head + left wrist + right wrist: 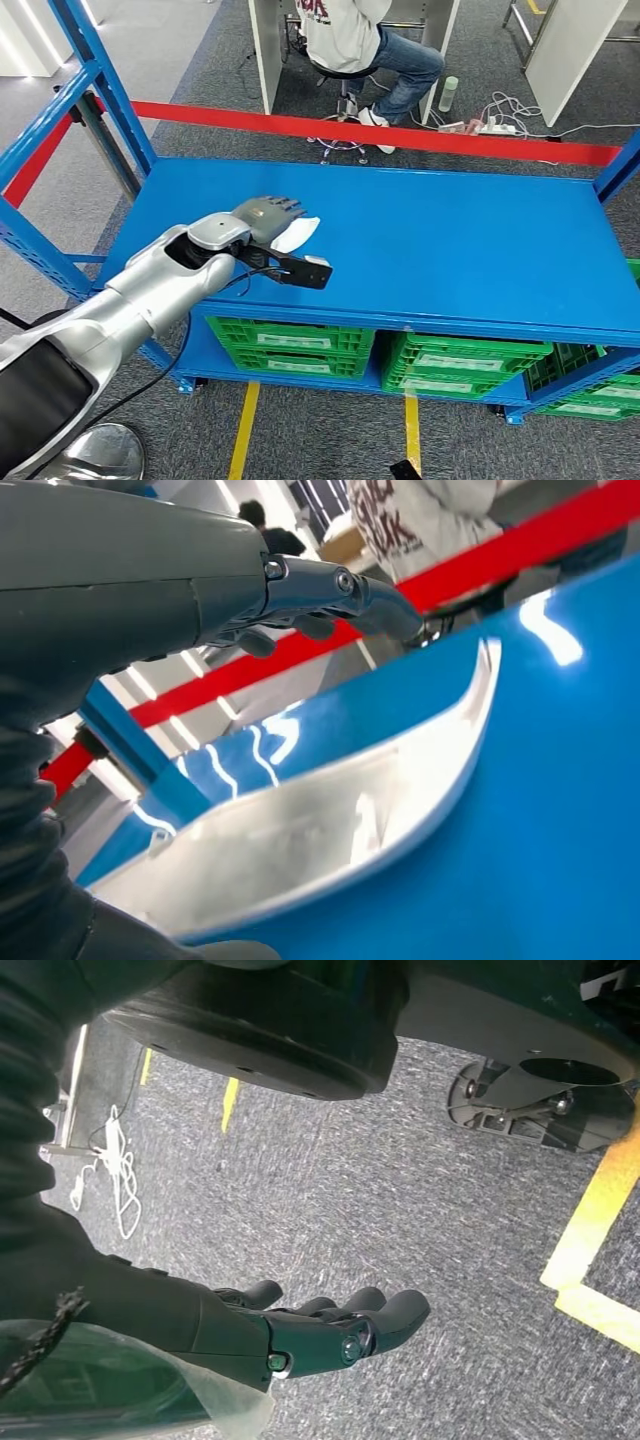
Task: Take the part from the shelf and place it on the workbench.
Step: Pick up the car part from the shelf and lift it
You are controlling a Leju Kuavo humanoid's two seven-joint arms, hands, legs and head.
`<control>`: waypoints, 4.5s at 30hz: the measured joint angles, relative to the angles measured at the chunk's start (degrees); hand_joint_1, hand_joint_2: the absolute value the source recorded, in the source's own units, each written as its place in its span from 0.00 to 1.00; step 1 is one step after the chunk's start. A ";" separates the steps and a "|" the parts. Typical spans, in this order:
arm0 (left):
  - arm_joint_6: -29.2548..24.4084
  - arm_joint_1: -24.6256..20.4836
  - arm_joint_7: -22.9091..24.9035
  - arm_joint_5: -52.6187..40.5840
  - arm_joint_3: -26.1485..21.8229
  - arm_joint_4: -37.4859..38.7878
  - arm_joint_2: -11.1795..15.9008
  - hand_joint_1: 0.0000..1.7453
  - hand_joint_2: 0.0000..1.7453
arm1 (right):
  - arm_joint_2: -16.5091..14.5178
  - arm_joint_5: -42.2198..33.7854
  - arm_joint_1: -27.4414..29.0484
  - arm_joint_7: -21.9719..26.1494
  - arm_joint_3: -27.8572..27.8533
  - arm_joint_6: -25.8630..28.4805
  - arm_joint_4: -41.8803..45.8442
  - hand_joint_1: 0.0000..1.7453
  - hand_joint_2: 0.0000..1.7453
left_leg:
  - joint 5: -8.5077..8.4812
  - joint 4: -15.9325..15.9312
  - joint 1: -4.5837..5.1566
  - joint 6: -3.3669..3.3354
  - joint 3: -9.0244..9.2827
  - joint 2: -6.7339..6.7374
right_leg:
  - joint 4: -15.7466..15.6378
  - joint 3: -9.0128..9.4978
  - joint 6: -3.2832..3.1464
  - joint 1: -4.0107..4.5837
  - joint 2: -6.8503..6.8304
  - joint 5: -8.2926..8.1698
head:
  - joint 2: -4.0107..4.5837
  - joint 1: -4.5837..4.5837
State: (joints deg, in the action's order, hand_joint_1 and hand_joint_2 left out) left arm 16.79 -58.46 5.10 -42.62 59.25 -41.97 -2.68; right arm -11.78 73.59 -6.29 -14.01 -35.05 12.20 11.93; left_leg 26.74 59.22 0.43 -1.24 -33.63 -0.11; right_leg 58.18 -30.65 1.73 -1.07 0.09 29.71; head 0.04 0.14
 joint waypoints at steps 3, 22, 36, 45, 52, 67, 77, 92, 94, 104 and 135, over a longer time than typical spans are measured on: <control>0.70 0.23 -0.55 0.21 0.50 0.98 -0.24 0.00 1.00 | 0.00 -0.01 0.03 0.16 -0.30 0.34 0.00 0.00 1.00 | 0.00 0.00 0.00 0.00 0.00 0.00 | 0.00 0.00 0.00 0.00 0.00 0.00 | 0.00 -0.01; -0.26 1.44 0.86 1.63 2.04 4.27 -0.73 0.00 1.00 | 0.00 -0.85 0.19 0.26 -0.96 0.65 -0.01 0.00 1.00 | 0.00 0.00 0.00 0.00 -0.01 -0.01 | 0.00 0.02 0.00 0.00 -0.01 0.00 | 0.00 0.01; -2.91 2.19 2.19 0.01 1.97 6.33 0.53 0.00 1.00 | 0.02 -0.94 0.27 0.24 -1.43 0.64 -0.02 0.00 1.00 | 0.00 0.00 0.00 0.00 -0.01 -0.01 | 0.00 0.02 0.00 0.00 -0.02 0.00 | 0.00 0.00; -3.69 2.73 2.33 -1.51 1.63 8.77 1.26 0.00 1.00 | 0.08 -0.85 0.29 0.32 -1.93 0.61 -0.02 0.00 1.00 | 0.00 0.00 0.00 0.00 -0.01 -0.01 | 0.00 0.02 0.00 0.00 -0.02 0.00 | 0.00 -0.01; -5.25 2.84 2.31 -1.93 0.68 10.63 2.02 0.00 1.00 | 0.15 -1.22 0.31 0.41 -2.25 0.72 -0.02 0.00 1.00 | -0.01 0.00 0.00 0.01 0.01 -0.01 | 0.00 0.05 0.00 0.00 -0.03 0.00 | 0.00 0.00; -6.52 3.76 1.63 -2.40 -1.39 12.55 2.96 1.00 0.00 | 0.29 -0.89 0.31 0.79 -2.26 0.76 -0.02 0.00 1.00 | -0.05 0.00 0.00 0.00 0.03 -0.02 | 0.00 0.10 0.00 0.00 -0.05 -0.01 | 0.00 -0.01; -7.00 3.31 -0.12 -2.53 -2.66 12.68 2.93 1.00 0.50 | 0.32 -0.84 0.30 1.02 -2.26 0.72 -0.02 0.00 1.00 | -0.05 0.00 0.00 0.00 0.05 -0.01 | 0.00 0.09 0.00 0.00 -0.03 -0.01 | 0.00 0.00; -6.56 3.13 -0.42 -5.27 -2.70 12.75 2.83 1.00 1.00 | 0.46 -0.83 0.30 1.09 -2.26 0.88 -0.01 0.00 1.00 | -0.06 0.00 0.00 0.00 0.06 -0.01 | 0.00 0.09 -0.01 0.00 -0.02 -0.02 | 0.00 -0.01; -6.79 3.13 -0.12 -5.92 -2.69 12.75 2.75 1.00 1.00 | 0.46 -0.83 0.30 1.12 -2.26 0.89 -0.02 0.00 1.00 | -0.06 0.00 0.00 0.00 0.06 -0.01 | 0.00 0.09 -0.01 0.00 -0.02 -0.02 | 0.00 0.00; -8.24 3.22 0.16 -5.90 -2.87 12.77 2.48 1.00 1.00 | 0.47 -0.84 0.30 1.18 -2.26 0.89 -0.02 0.00 1.00 | -0.06 0.00 0.00 0.00 0.06 -0.01 | 0.01 0.10 -0.01 0.00 -0.03 -0.03 | 0.00 -0.01; -26.91 21.36 -11.77 13.97 -27.60 -11.41 1.77 1.00 1.00 | 0.31 -0.65 0.67 2.07 -2.34 3.61 -0.04 0.00 1.00 | -0.05 -0.01 0.00 0.01 0.02 -0.01 | 0.00 0.03 -0.01 0.00 -0.04 -0.02 | 0.00 0.00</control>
State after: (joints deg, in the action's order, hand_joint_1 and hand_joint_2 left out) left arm -10.12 -37.11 -6.67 -28.64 31.65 -53.38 -0.91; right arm -11.47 72.94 -5.63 -11.95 -37.39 15.81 11.89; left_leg 26.69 59.21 0.43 -1.23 -33.61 -0.11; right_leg 58.17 -30.62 1.72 -1.07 0.05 29.70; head 0.04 0.14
